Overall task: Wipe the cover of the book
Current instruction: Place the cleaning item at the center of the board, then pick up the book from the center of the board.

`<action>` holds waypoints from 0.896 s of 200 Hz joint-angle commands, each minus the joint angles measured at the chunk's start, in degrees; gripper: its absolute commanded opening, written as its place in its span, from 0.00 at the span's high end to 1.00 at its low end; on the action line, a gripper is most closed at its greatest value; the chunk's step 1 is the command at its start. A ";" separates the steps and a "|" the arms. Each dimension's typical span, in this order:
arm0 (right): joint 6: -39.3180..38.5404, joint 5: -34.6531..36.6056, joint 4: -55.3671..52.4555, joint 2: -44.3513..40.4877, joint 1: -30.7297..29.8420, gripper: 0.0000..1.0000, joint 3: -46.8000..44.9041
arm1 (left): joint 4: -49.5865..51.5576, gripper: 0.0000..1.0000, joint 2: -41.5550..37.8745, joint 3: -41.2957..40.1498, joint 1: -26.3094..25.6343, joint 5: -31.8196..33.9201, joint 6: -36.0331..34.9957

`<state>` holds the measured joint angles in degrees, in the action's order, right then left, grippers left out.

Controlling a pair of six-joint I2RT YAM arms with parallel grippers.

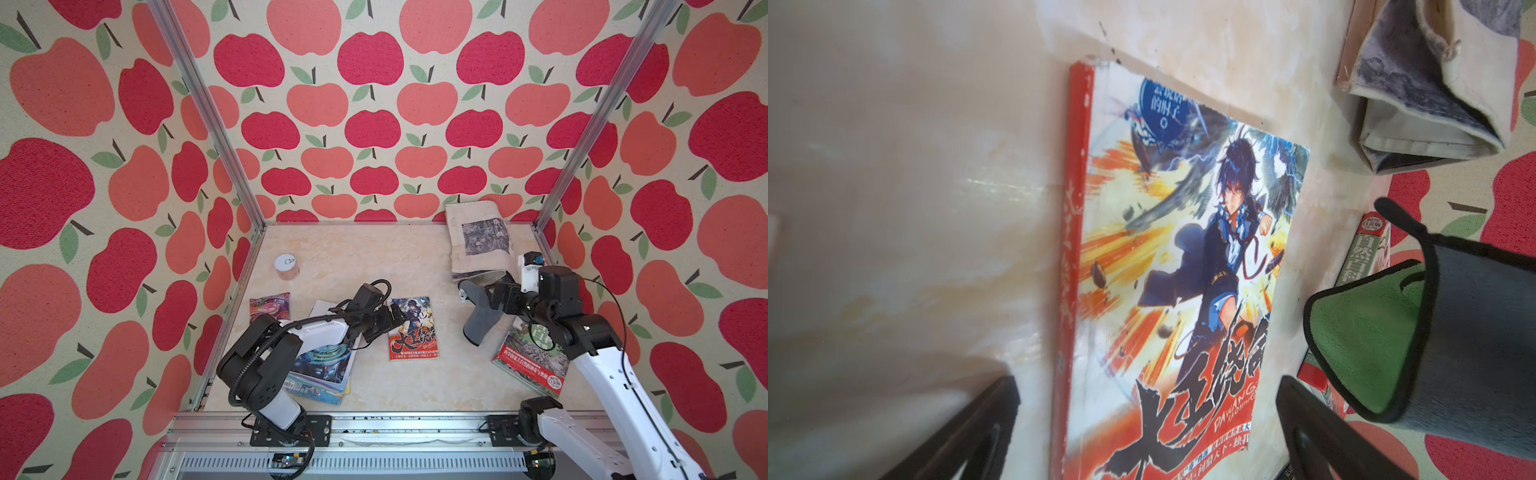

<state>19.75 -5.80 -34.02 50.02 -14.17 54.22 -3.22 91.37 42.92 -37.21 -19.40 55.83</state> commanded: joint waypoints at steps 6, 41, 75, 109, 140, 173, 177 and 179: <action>9.21 -23.09 12.34 2.96 4.06 0.39 -1.21 | -0.42 0.01 -1.25 -0.69 0.48 -1.04 0.58; 7.13 -21.65 3.29 12.51 7.98 0.62 5.89 | 0.05 0.01 -1.47 -0.55 0.74 -1.55 0.46; 19.78 -40.12 23.11 14.55 5.38 0.06 -4.28 | 0.18 0.01 -1.98 -1.72 1.42 -1.84 1.23; 35.84 -48.24 47.19 17.36 2.53 0.03 -18.24 | -3.46 0.01 -1.00 -3.87 2.49 -4.19 3.37; 34.72 -48.22 48.02 19.78 -0.28 0.05 -22.34 | -4.51 0.01 0.11 -4.40 2.49 -5.48 4.61; 33.06 -47.67 50.14 25.51 -2.64 0.06 -25.17 | -5.41 0.01 0.38 -5.55 2.43 -5.15 6.31; 33.03 -47.33 50.61 26.35 -2.89 0.06 -25.51 | -5.46 0.01 0.37 -5.64 2.42 -5.23 6.46; 32.89 -47.18 50.76 26.75 -2.99 0.06 -25.66 | -5.47 0.01 0.38 -5.71 2.41 -5.22 6.56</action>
<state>52.21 -52.18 11.70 72.95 -16.08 30.89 -8.97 90.43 39.11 -34.74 -24.05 60.49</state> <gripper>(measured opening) 0.946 0.993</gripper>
